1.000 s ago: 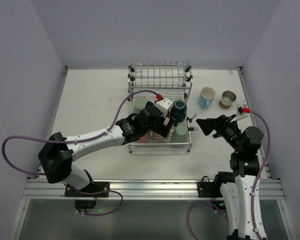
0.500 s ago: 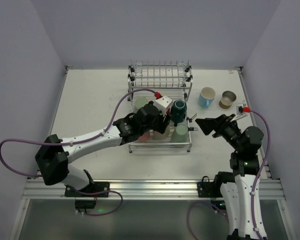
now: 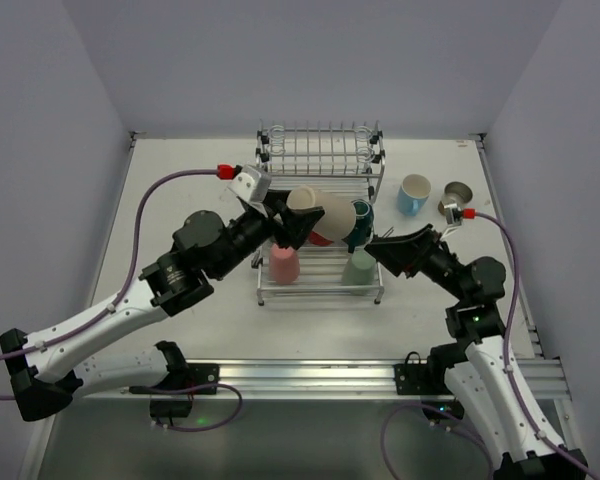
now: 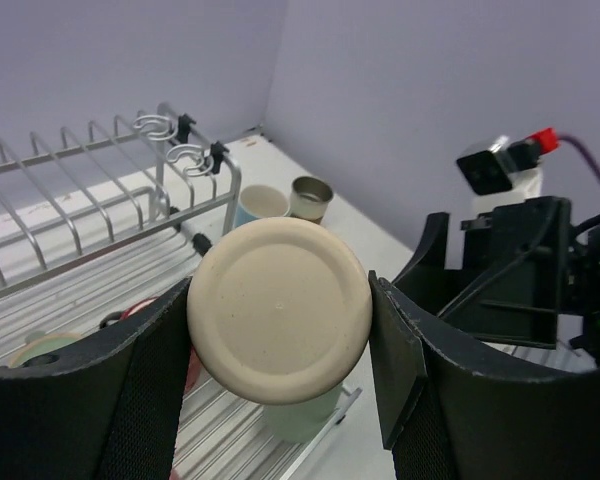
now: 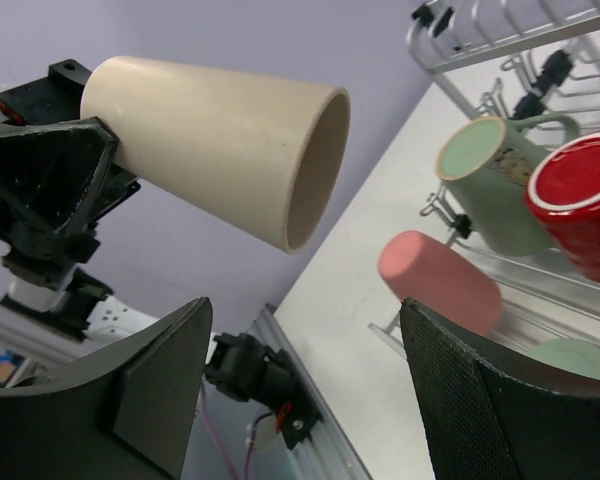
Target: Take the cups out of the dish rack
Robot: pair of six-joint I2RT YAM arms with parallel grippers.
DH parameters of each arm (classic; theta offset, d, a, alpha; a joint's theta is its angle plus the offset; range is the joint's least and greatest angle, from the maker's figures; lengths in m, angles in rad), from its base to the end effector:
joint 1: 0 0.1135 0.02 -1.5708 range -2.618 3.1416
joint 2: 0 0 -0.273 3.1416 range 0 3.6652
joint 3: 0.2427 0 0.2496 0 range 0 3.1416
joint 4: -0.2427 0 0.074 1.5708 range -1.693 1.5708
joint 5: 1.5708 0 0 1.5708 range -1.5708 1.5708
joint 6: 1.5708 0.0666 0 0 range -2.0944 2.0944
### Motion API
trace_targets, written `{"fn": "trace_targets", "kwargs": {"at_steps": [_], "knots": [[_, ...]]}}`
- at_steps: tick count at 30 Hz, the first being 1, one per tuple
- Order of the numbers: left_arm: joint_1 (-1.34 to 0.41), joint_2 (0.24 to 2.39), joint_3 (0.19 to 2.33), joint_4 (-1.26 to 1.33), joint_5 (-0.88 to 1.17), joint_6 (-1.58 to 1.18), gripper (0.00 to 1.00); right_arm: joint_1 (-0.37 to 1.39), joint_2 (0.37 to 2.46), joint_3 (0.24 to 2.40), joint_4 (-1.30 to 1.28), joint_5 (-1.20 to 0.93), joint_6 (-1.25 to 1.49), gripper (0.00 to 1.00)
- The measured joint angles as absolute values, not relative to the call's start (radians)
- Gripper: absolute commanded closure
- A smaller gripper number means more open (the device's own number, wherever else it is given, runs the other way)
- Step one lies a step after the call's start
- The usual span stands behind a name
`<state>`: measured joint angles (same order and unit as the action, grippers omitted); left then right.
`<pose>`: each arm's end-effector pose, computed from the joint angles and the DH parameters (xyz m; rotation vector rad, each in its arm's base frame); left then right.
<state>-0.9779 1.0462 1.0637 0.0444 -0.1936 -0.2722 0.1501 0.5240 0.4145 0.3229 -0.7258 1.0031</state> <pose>0.1579 -0.2114 0.4226 0.3886 1.5226 -0.8500 0.1437 0.0664 0.3095 -0.0213 1.5765 1.4183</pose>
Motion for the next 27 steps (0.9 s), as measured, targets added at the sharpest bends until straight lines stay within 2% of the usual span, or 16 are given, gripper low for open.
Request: {"fn": "trace_targets", "kwargs": {"at_steps": [9,15,17,18,20,21,22,24,25,27], "knots": [[-0.978,1.0,0.939,0.213,-0.08,-0.397,0.64,0.299,0.633,0.415,0.568,-0.726,1.121,0.22],[-0.978,1.0,0.905,0.303,0.002,-0.467,0.64,0.356,0.698,0.429,0.698,-0.724,1.168,0.36],[-0.978,1.0,0.897,0.328,0.022,-0.482,0.6,0.368,0.722,0.43,0.749,-0.719,1.191,0.4],[-0.978,0.999,0.891,0.337,0.025,-0.488,0.58,0.373,0.731,0.43,0.775,-0.717,1.2,0.47],[-0.978,0.997,0.878,0.347,0.032,-0.496,0.5,0.38,0.747,0.43,0.827,-0.709,1.218,0.58],[-0.978,0.995,0.872,0.351,0.032,-0.496,0.46,0.382,0.753,0.43,0.85,-0.708,1.232,0.7],[-0.977,0.992,0.868,0.351,0.032,-0.501,0.32,0.382,0.759,0.43,0.873,-0.706,1.24,0.77],[-0.974,0.98,0.863,0.356,0.029,-0.519,0.17,0.388,0.767,0.432,0.937,-0.716,1.271,0.91],[-0.97,0.971,0.858,0.348,0.023,-0.512,0.07,0.395,0.768,0.439,0.96,-0.717,1.273,0.95],[-0.972,0.956,0.848,0.33,0.028,-0.506,0.0,0.397,0.763,0.451,0.971,-0.708,1.274,1.0]]}}
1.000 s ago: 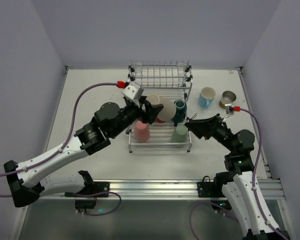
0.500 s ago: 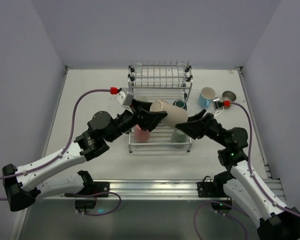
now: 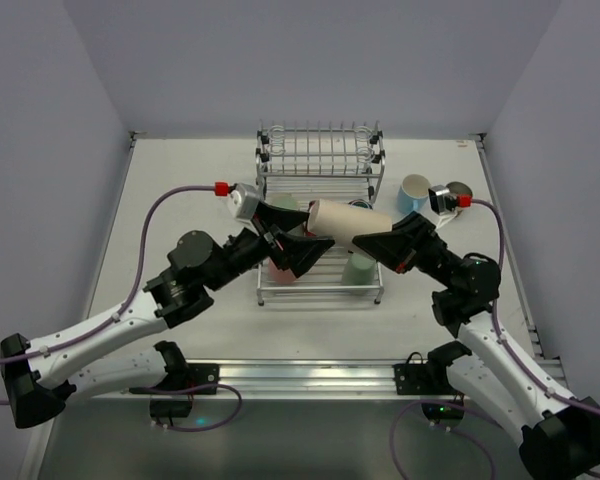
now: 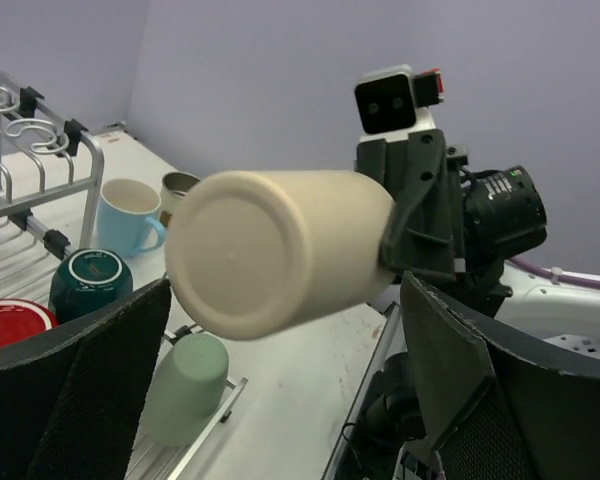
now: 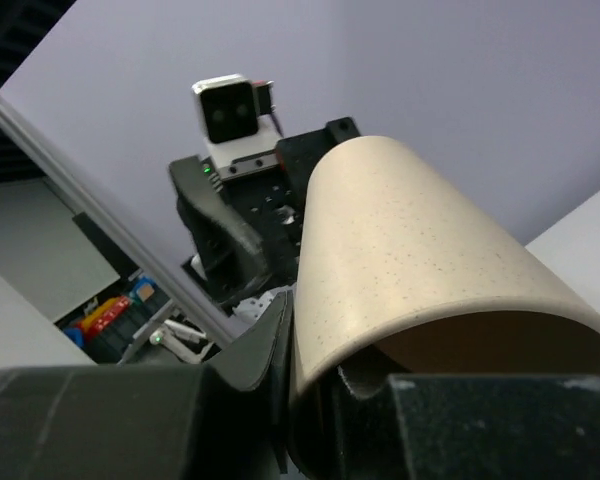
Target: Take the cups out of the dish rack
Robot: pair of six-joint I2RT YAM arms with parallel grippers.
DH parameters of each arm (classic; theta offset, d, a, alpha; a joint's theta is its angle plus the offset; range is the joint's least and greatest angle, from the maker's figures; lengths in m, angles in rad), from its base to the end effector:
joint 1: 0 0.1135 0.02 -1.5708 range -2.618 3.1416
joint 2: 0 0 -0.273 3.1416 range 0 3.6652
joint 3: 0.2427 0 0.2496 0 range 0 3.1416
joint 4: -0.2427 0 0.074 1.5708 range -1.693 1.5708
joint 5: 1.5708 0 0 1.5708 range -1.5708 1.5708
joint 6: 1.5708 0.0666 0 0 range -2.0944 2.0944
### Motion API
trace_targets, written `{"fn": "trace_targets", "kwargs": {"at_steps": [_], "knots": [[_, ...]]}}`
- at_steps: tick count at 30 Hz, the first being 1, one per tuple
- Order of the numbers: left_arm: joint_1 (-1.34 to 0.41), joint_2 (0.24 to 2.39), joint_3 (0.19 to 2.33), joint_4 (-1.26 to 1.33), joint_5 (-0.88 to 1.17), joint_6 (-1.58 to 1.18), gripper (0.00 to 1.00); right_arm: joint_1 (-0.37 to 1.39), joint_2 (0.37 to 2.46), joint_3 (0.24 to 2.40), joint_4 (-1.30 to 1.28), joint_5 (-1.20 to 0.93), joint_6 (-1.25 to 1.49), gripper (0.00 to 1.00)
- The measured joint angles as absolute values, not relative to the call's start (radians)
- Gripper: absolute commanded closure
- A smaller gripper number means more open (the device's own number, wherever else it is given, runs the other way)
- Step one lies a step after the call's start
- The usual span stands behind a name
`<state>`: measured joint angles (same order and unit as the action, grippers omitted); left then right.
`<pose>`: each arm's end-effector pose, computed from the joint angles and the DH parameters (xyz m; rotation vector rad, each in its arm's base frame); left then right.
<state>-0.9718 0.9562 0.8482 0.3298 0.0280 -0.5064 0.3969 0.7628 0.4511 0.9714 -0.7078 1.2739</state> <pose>0.1377 -0.2051 0.4010 0.3628 1.4195 -1.2493 0.1401 0.1057 0.3613 -0.2632 1.2494 1.7958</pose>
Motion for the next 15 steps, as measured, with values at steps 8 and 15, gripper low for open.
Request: {"fn": "trace_targets", "kwargs": {"at_steps": [8,15], "knots": [[-0.978,0.838,0.857,0.14,-0.002,-0.407,0.0,0.389,0.711,0.59,0.548,-0.6,1.095,1.0],[-0.978,0.688,0.853,-0.122,-0.152,-0.307,0.0,0.388,0.756,1.058,-0.189,-0.26,0.683,1.0]]}}
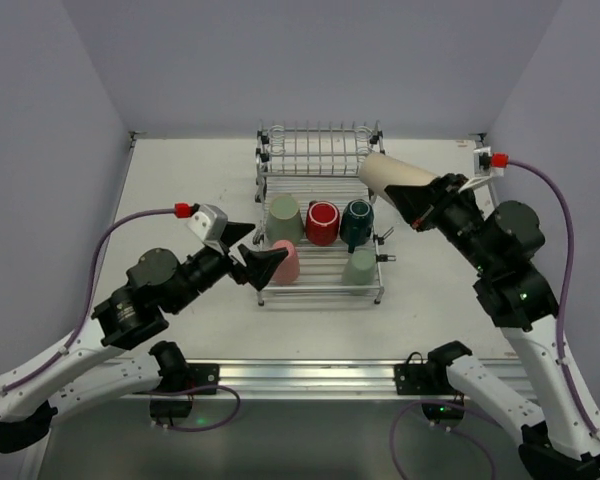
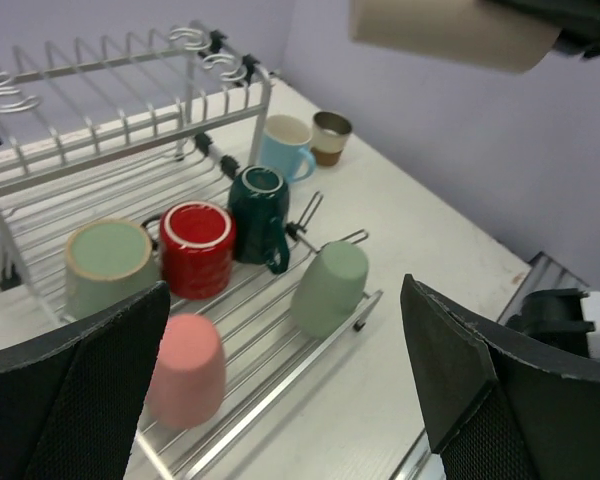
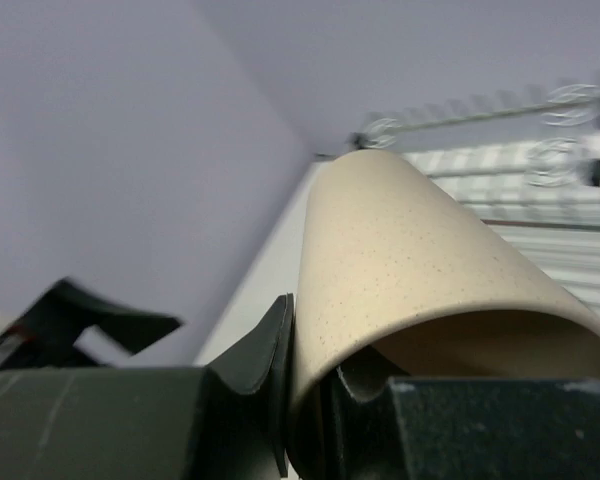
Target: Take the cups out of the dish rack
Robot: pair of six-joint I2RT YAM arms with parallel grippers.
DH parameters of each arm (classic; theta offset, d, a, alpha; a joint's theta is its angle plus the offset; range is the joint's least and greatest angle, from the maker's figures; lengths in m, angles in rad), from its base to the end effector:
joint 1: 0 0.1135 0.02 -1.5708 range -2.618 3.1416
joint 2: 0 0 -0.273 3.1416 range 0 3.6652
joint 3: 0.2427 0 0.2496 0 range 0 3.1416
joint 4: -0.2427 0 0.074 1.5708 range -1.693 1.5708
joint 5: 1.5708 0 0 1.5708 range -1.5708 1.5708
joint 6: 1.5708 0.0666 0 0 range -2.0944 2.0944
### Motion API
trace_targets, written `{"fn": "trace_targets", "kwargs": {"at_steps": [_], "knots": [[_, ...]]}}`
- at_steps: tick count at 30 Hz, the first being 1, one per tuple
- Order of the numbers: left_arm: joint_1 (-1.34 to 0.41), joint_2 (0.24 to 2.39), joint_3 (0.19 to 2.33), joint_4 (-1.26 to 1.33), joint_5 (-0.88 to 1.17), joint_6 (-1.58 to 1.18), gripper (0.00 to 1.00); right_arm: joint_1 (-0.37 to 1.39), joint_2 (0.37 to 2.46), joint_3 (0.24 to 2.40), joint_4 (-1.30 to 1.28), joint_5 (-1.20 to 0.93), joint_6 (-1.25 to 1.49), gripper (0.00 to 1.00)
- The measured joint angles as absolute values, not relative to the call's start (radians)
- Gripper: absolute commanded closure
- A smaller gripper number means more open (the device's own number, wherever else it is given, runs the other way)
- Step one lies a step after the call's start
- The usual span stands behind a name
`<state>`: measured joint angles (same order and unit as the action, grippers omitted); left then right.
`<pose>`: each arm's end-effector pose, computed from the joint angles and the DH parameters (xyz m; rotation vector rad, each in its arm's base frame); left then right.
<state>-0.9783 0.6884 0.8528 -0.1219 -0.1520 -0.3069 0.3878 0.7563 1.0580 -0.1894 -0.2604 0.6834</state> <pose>0.1078 -0.1421 0.3917 0.4056 1.5470 -0.8997 0.1531 0.0811 0.4456 0.0036 1.5532 1.0508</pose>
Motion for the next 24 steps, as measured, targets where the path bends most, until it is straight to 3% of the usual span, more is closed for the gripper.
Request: {"fn": "trace_targets", "kwargs": {"at_steps": [4,7,14,24], "knots": [[-0.978,0.637,0.833,-0.241,-0.212,-0.275,0.0,0.368,0.883,1.285,-0.527,0.038,0.52,1.0],[-0.978,0.642,0.833,-0.307,-0.233,-0.26,0.0,0.314,0.966,1.321,-0.674,0.14,0.451,1.0],[-0.978,0.638,0.818,-0.404,-0.262,-0.239,0.0,0.195,1.193,1.317,-0.916,0.19,0.364,1.0],[-0.978,0.6,0.807,-0.418,-0.262,-0.217,0.0,0.191,1.477,1.317,-0.946,0.186,0.327,0.98]]}}
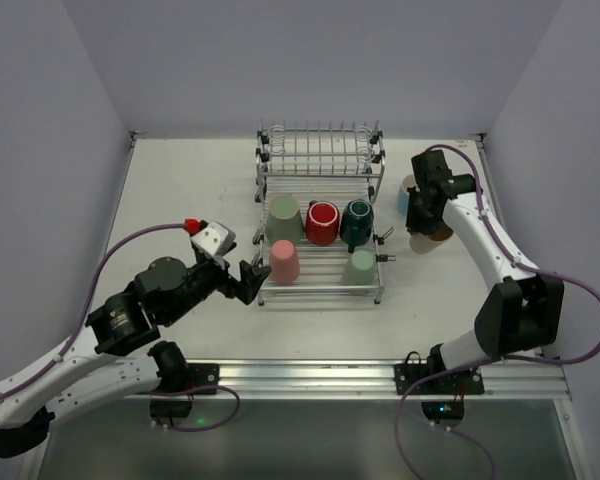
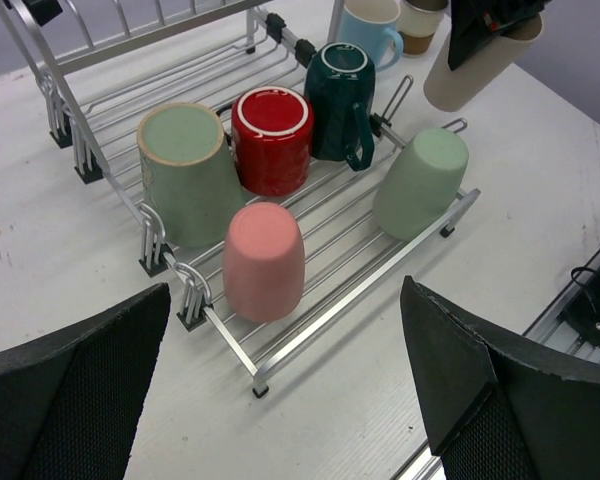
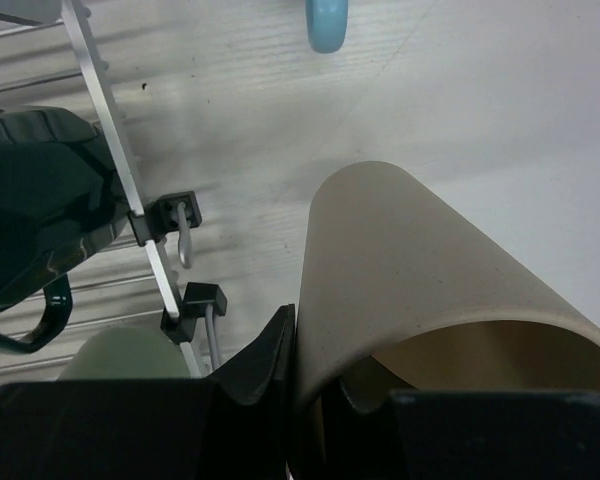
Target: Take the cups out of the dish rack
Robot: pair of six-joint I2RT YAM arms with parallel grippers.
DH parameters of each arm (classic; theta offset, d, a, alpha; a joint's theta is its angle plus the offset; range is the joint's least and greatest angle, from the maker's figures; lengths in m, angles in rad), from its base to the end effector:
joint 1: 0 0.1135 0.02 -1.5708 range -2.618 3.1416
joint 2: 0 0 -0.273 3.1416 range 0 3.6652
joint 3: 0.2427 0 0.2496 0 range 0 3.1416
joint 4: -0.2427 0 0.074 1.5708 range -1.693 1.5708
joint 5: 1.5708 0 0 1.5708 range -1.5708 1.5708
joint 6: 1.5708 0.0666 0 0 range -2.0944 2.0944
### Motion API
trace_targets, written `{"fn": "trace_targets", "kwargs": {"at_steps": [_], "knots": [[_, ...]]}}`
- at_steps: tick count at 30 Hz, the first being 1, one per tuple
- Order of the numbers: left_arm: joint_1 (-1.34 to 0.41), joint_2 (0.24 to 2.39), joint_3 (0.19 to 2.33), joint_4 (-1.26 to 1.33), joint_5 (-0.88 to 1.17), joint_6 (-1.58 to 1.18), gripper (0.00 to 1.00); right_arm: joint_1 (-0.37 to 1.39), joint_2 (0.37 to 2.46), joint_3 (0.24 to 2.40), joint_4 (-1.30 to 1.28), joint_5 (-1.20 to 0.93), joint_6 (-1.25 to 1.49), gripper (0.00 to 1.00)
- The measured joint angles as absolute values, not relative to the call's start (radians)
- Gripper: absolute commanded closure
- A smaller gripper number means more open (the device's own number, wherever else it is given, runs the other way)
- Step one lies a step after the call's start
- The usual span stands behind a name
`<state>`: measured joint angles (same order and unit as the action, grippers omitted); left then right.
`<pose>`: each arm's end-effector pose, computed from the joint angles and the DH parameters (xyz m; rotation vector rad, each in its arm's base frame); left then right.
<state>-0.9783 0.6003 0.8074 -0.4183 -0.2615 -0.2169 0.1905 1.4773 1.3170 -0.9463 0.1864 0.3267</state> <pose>0.1007 -0.1188 0.3472 0.4934 1.7501 -0.6258 0.3025 0.0458 0.2812 0.2384 2.6355 -0.0792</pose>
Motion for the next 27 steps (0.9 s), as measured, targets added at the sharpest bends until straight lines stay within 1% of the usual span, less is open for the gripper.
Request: {"fn": "trace_targets", "kwargs": {"at_steps": [7,16,19,20,21,22,24,25,27], "knots": [[-0.978,0.629,0.743,-0.413,-0.256,-0.217,0.0,0.191,1.594,1.317,-0.906,0.16,0.3,0.95],[-0.976,0.682,0.731,-0.411,-0.253,-0.216,0.0,0.19,1.715,1.339,-0.86,0.131,0.271,0.91],[-0.973,0.693,0.73,-0.411,-0.254,-0.216,0.0,0.19,1.73,1.341,-0.848,0.13,0.266,0.79],[-0.971,0.699,0.73,-0.41,-0.254,-0.216,0.0,0.191,1.73,1.341,-0.848,0.131,0.265,0.71],[-0.969,0.706,0.73,-0.41,-0.254,-0.217,0.0,0.191,1.73,1.345,-0.849,0.132,0.263,0.67],[-0.969,0.714,0.73,-0.409,-0.254,-0.217,0.0,0.191,1.73,1.349,-0.847,0.134,0.263,0.57],[-0.968,0.729,0.73,-0.409,-0.254,-0.217,0.0,0.191,1.726,1.357,-0.843,0.137,0.262,0.49],[-0.968,0.736,0.73,-0.409,-0.253,-0.217,0.0,0.191,1.719,1.358,-0.843,0.139,0.258,0.42],[-0.968,0.749,0.731,-0.409,-0.253,-0.217,0.0,0.19,1.692,1.358,-0.85,0.139,0.253,0.39]]}}
